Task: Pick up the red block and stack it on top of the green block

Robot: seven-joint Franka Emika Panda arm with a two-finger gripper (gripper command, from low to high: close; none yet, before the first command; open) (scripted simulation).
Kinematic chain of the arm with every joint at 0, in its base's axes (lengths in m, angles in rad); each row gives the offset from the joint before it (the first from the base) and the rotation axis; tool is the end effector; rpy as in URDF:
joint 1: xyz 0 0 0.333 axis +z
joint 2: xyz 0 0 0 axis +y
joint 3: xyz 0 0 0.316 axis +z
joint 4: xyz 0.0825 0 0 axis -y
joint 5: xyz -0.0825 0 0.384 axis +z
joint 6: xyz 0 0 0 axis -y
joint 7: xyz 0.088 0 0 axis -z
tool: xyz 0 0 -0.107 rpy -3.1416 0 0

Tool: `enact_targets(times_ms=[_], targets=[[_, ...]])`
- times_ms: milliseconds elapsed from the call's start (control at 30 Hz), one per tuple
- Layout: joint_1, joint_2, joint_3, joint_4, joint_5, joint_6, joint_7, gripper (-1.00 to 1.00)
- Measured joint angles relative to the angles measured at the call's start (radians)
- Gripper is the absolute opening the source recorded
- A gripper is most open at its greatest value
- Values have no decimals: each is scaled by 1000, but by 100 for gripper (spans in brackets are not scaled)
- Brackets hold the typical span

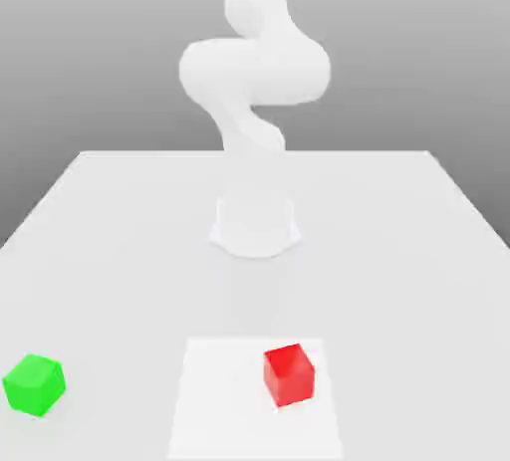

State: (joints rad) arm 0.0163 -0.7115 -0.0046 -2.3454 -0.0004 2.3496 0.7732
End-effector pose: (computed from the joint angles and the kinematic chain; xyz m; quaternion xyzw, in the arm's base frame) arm 0.3812 0.0039 0.6613 -0.8696 0.3480 -0.3231 0.1353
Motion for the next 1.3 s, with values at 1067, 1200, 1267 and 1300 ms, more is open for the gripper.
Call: enact_targets(times_ms=[1067, 1200, 1267, 1300], targets=[[95, 975, 2, -350, 2, 609, -231, -100], [93, 921, 3, -358, 0, 562, -230, -100], [93, 853, 4, -368, -1, 504, -230, -100], [92, 817, 4, -373, -1, 474, -230, -100]])
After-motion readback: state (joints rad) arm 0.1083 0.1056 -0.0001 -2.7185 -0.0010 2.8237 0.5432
